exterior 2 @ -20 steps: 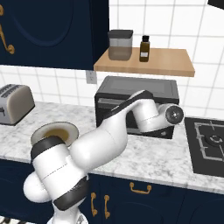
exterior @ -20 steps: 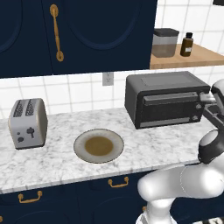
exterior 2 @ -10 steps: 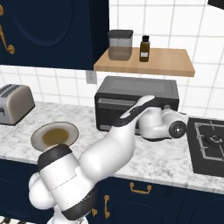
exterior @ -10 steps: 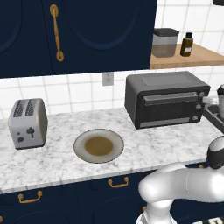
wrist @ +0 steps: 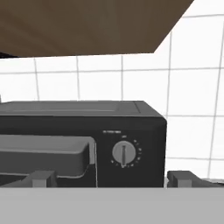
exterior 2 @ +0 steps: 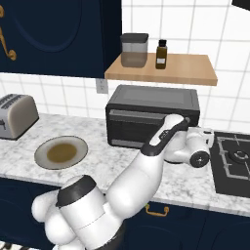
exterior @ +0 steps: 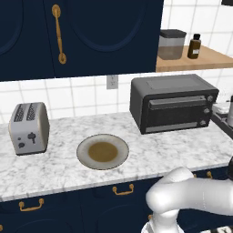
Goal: Pick up the kebab skewer and baguette bread, and place them inside the toaster oven. Close the toaster oven door and start by setting the timer.
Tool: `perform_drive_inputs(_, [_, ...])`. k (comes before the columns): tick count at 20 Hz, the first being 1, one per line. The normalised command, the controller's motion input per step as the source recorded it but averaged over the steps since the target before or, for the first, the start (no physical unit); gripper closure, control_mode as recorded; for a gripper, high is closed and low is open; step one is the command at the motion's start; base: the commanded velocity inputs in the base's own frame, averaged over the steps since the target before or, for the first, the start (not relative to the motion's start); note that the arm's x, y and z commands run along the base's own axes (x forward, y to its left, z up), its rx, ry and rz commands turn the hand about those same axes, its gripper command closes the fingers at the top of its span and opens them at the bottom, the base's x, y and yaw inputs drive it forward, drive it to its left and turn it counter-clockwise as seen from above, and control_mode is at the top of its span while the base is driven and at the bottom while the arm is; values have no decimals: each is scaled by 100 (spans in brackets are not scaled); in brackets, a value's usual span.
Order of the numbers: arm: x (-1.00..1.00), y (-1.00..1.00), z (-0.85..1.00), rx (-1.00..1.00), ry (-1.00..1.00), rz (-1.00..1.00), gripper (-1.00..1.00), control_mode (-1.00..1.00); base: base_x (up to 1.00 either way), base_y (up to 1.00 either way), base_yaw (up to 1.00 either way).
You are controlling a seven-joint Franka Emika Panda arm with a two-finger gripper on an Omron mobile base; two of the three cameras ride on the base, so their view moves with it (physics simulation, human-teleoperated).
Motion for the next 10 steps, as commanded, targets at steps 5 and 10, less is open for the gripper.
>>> perform_drive_inputs(5, [9,-4,-1,-17,-10,0,-100,-100,0,0,0])
perform_drive_inputs(10, [23,0,0,-10,0,-1,-100,-100,0,0,0])
